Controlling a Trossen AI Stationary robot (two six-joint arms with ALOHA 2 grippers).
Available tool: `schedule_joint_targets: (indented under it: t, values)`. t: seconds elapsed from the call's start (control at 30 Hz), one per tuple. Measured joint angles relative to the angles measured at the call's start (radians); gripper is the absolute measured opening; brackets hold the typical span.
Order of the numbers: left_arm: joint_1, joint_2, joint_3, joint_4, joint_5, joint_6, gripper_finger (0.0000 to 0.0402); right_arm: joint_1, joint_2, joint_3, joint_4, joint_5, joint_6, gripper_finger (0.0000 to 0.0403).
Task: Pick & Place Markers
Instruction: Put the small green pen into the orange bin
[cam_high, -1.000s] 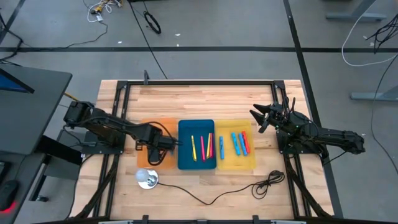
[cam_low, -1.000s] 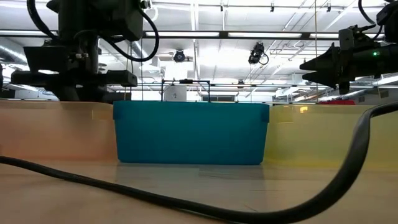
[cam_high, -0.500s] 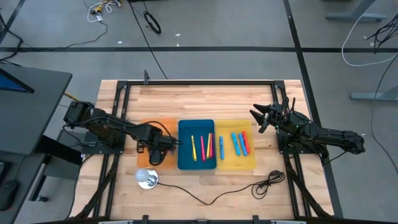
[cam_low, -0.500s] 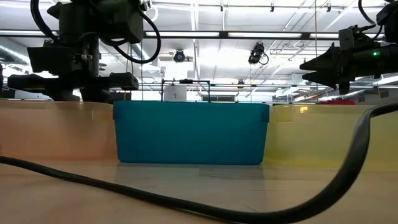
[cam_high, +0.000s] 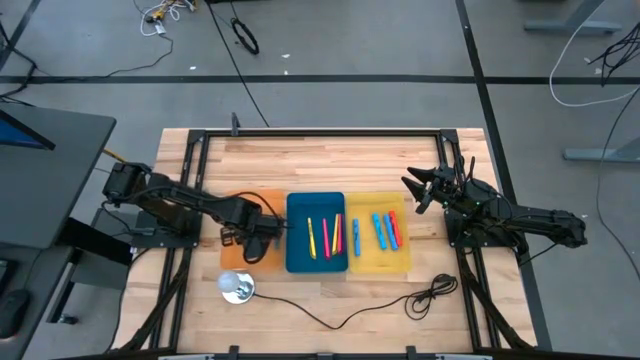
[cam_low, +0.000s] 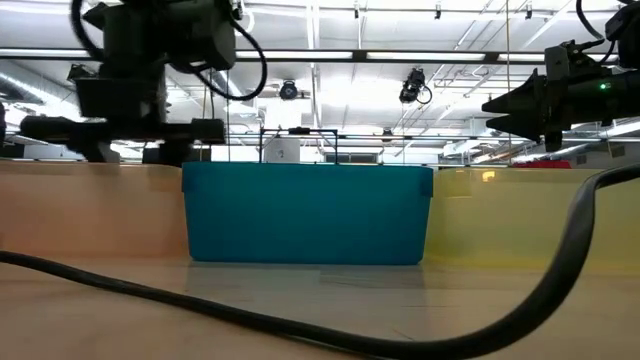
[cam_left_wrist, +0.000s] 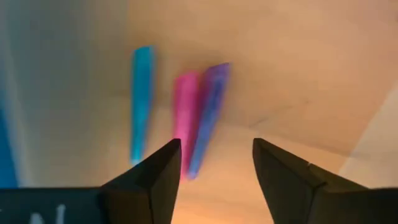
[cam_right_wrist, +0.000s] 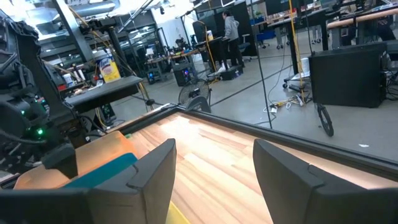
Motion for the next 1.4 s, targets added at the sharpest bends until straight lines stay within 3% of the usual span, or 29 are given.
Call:
schedule_joint_targets:
  t: [0.5,0.97,1.4]
  values:
    - [0.176,-0.001,0.245,-0.232,0.000,-0.221,0.0205,0.000,0.000,0.000,0.000,0.000,0.000,0.0215]
    - [0.449,-0.002,0.385,-0.278,0.001,-0.771,0.0204,0.000,0.000,0.000,0.000,0.000,0.000,0.0215]
    - [0.678,-0.002,0.391,-0.286,0.000,-1.482,0.0204,0.000,0.000,0.000,0.000,0.000,0.000,0.0215]
